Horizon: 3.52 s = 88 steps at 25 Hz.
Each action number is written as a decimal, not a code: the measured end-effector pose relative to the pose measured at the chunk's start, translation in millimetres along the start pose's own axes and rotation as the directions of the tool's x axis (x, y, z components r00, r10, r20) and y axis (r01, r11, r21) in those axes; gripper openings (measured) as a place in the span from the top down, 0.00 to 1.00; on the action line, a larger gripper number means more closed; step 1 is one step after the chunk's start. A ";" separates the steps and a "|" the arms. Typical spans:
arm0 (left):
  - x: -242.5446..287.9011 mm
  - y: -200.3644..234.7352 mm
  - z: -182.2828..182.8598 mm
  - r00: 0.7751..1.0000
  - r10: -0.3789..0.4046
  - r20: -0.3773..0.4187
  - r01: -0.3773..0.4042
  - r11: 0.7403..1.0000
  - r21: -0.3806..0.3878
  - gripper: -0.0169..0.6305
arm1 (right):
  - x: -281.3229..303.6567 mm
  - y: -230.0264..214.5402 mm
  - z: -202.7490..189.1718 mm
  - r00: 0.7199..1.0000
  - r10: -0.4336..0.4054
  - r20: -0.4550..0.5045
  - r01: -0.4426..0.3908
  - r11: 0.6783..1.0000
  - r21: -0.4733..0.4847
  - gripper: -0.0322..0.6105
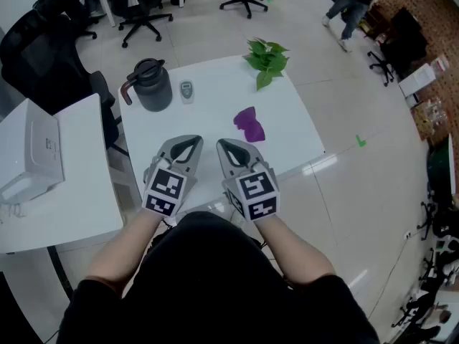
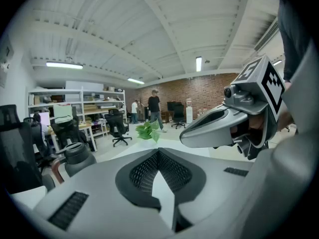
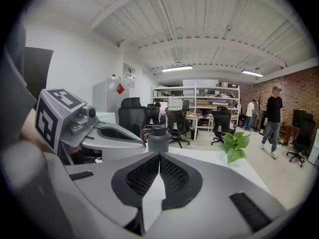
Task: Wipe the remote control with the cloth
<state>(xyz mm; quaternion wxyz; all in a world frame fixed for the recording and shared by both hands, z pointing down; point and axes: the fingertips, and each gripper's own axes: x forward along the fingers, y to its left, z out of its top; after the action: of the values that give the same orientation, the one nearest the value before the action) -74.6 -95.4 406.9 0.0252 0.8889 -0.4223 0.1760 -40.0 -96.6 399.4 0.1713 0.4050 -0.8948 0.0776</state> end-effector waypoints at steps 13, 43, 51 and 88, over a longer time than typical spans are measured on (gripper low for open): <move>-10.3 33.8 -31.3 0.998 0.011 -0.061 -0.016 0.997 -0.076 0.97 | 13.9 31.1 -8.5 0.998 -0.049 -0.026 0.049 0.999 0.014 0.93; 238.8 197.0 -196.9 0.769 0.362 -0.526 -0.602 0.685 -0.409 0.46 | 153.7 -136.9 -96.3 0.963 0.168 -0.210 -0.152 0.984 0.091 0.92; 258.7 222.0 -224.5 0.728 0.363 -0.582 -0.655 0.620 -0.433 0.47 | 147.7 -142.0 -114.9 0.952 0.191 -0.239 -0.165 0.978 0.125 0.92; 160.1 65.5 -125.3 0.933 0.100 -0.347 -0.152 0.980 -0.127 0.58 | 150.8 -223.6 -235.2 0.819 -0.032 -0.573 0.107 0.989 0.099 0.47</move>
<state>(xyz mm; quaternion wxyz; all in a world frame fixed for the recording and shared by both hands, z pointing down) -67.8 -232.0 571.0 0.1537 0.8118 -0.4799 0.2948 92.8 -284.1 673.8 0.4073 0.4058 -0.7807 0.2451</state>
